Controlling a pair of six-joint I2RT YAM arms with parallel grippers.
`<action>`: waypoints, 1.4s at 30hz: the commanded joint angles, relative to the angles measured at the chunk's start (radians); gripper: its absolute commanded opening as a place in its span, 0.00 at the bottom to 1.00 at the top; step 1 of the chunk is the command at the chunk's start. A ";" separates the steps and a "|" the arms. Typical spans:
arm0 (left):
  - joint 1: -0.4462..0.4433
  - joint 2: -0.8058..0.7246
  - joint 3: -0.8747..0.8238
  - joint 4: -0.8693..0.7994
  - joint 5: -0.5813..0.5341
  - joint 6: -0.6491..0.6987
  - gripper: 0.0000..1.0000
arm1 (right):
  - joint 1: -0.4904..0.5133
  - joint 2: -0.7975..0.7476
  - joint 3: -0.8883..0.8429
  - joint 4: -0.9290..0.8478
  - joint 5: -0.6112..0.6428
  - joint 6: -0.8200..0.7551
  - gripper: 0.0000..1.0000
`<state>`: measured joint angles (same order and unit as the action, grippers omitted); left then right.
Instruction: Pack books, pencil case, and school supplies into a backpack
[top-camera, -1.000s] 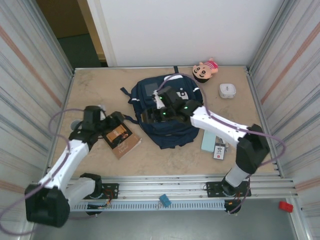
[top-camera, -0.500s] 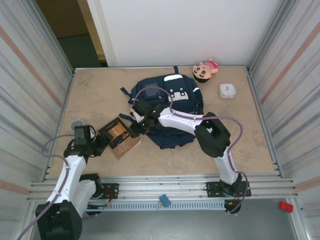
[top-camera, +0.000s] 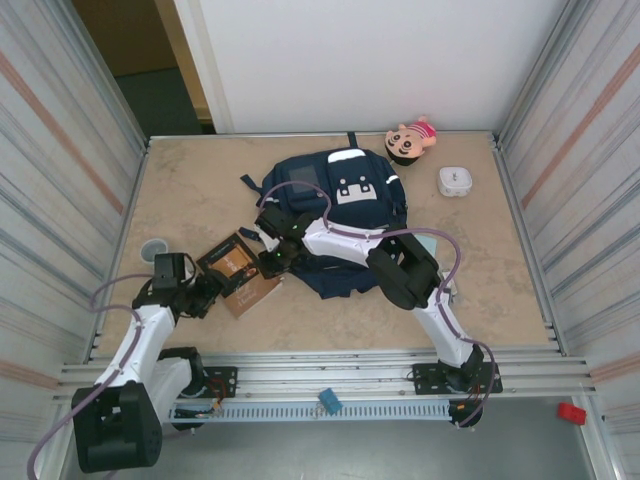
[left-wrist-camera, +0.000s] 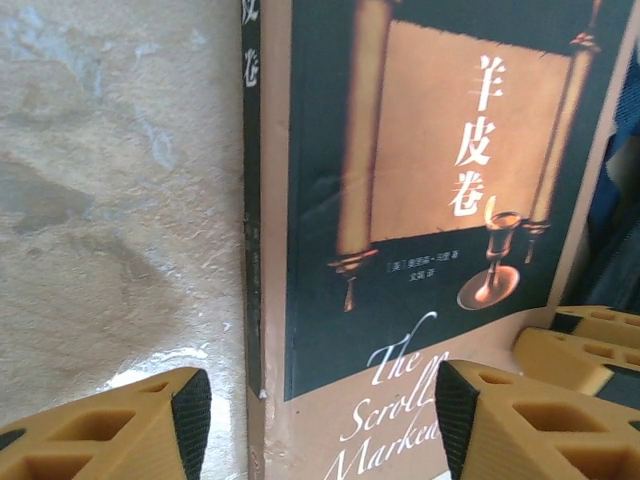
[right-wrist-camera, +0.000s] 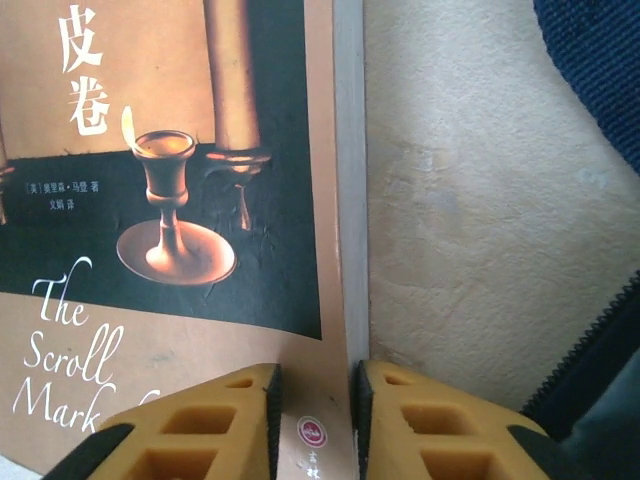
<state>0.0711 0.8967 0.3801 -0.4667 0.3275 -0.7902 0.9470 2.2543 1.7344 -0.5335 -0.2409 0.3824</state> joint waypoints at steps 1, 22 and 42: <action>0.006 0.019 -0.015 0.037 0.027 -0.004 0.63 | -0.003 0.058 -0.020 -0.080 0.025 0.003 0.17; -0.011 -0.045 0.030 0.160 0.270 -0.016 0.62 | -0.036 0.017 -0.075 0.015 -0.156 0.048 0.13; -0.044 0.053 -0.039 0.333 0.222 -0.045 0.34 | -0.060 -0.092 -0.172 0.172 -0.198 0.091 0.18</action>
<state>0.0444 0.9531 0.3462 -0.2127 0.5282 -0.8291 0.8829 2.2074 1.5997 -0.3672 -0.4175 0.4458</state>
